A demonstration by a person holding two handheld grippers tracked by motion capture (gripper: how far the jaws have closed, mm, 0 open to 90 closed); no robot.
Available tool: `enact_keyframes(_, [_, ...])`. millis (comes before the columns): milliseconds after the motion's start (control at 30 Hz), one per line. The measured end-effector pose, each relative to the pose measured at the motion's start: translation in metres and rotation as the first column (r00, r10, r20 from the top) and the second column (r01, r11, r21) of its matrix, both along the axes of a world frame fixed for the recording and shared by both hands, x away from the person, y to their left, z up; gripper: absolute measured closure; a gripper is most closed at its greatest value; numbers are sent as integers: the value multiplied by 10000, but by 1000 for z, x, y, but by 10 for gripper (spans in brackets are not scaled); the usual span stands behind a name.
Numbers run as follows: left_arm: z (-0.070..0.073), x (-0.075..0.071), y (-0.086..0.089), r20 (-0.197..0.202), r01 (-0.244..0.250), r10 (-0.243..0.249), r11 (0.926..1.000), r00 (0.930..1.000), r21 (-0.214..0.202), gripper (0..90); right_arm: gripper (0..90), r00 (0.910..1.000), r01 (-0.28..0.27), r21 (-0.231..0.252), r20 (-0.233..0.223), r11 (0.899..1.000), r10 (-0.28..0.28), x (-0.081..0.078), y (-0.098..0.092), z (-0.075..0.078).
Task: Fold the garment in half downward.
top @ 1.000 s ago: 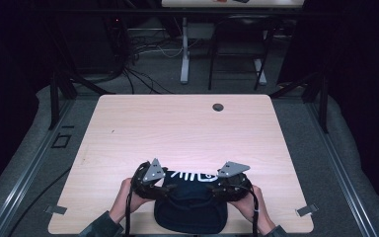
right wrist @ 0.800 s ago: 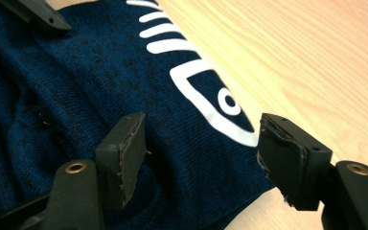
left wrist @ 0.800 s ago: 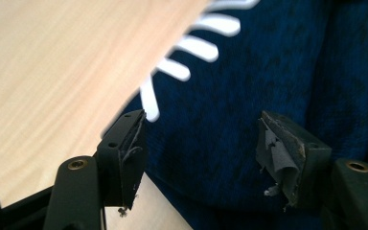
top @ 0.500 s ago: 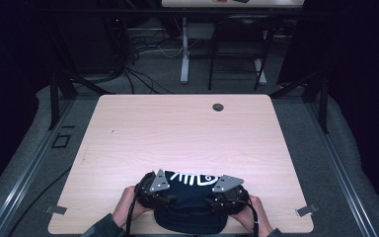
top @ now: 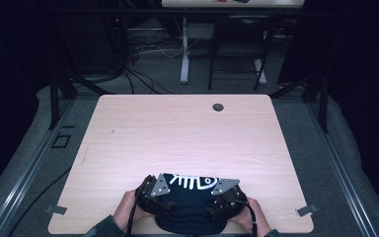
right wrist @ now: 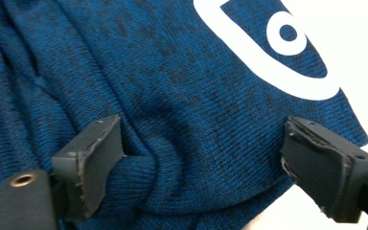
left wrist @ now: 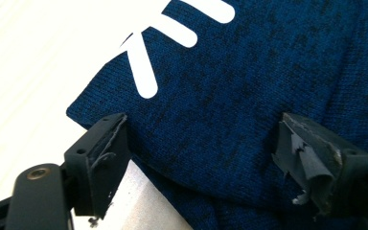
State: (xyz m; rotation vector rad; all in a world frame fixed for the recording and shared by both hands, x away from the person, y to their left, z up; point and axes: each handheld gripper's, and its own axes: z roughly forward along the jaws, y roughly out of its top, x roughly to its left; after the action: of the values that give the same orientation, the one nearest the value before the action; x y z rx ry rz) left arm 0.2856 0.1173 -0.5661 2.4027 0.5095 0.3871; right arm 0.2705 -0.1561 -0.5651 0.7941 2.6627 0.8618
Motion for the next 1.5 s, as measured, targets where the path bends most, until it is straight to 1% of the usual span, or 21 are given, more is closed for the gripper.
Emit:
enact_keyframes(33, [-1,-1,0,39,-60,60,10000,10000,-29,181,128,10000,-18,100,-7,9999,18,1,-1,-1])
enact_keyframes(133, [-2,-3,0,143,-100,100,9999,9998,1,181,121,9999,-81,-13,67,10000,81,2,0,-2])
enact_keyframes(167, [-3,-3,0,171,-109,109,9999,9998,8,181,118,9999,-45,75,94,10000,44,2,1,-3])
enact_keyframes(200, [-4,-3,0,184,-143,143,9999,9997,-32,181,111,9999,-111,18,63,9999,111,3,1,-3])
enact_keyframes(267, [-4,-2,1,110,-118,119,9999,9999,-101,180,100,9999,-92,-14,-58,10000,92,6,-1,-4])
enact_keyframes(333, [-4,-1,1,109,-77,78,9999,9999,-90,179,97,9999,-85,68,-53,9999,85,7,-1,-5])
enact_keyframes(433, [-4,-1,0,203,-68,69,10000,9998,-28,159,86,10000,-23,-17,87,10000,23,8,0,-5])
enact_keyframes(533, [-4,0,1,118,-64,64,10000,9999,-49,157,79,10000,-1,-147,96,9999,2,10,1,-4])
enact_keyframes(633, [-5,0,1,201,-74,76,9999,9998,-81,149,79,9999,45,-123,123,9999,-43,9,1,-4])
enact_keyframes(700, [-6,0,1,286,-32,37,9998,9996,-194,133,53,9997,120,-161,231,9998,-116,8,2,-4])
enact_keyframes(733, [-6,0,2,323,-18,26,9997,9995,-251,125,29,9994,171,-368,320,9992,-160,8,2,-3])
enact_keyframes(767, [-6,1,2,345,-30,40,9996,9994,-285,117,14,9989,225,-302,409,9993,-212,8,3,-5])
enact_keyframes(833, [-4,1,2,383,-63,77,9993,9992,-370,96,0,9990,323,-300,327,9990,-313,10,3,-4])
enact_keyframes(900, [-2,1,2,357,-109,131,9981,9993,-609,67,0,9992,328,-25,224,9995,-328,10,1,-4])
enact_keyframes(1000, [4,2,3,181,-214,235,9936,9996,-1112,8,0,9979,410,192,493,9990,-419,8,-2,1])
enact_keyframes(1067, [8,1,4,179,-199,223,9921,9996,-1238,3,0,9958,452,316,777,9985,-476,7,-3,8])
enact_keyframes(1133, [11,1,6,199,-233,264,9895,9995,-1423,3,0,9937,511,665,965,9965,-574,6,-5,13])
enact_keyframes(1233, [18,1,13,246,-363,412,9841,9988,-1739,3,0,9924,574,964,1031,9937,-673,3,-10,21])
enact_keyframes(1267, [20,2,16,318,-438,504,9824,9982,-1818,3,0,9906,616,1121,1145,9918,-744,3,-12,23])
enact_keyframes(1400, [26,5,27,500,-824,938,9775,9943,-1940,3,0,9865,839,1367,1282,9871,-1016,0,-23,31])
enact_keyframes(1500, [27,10,39,513,-1257,1379,9732,9891,-1928,3,0,9817,1091,1593,1375,9812,-1315,1,-34,36])
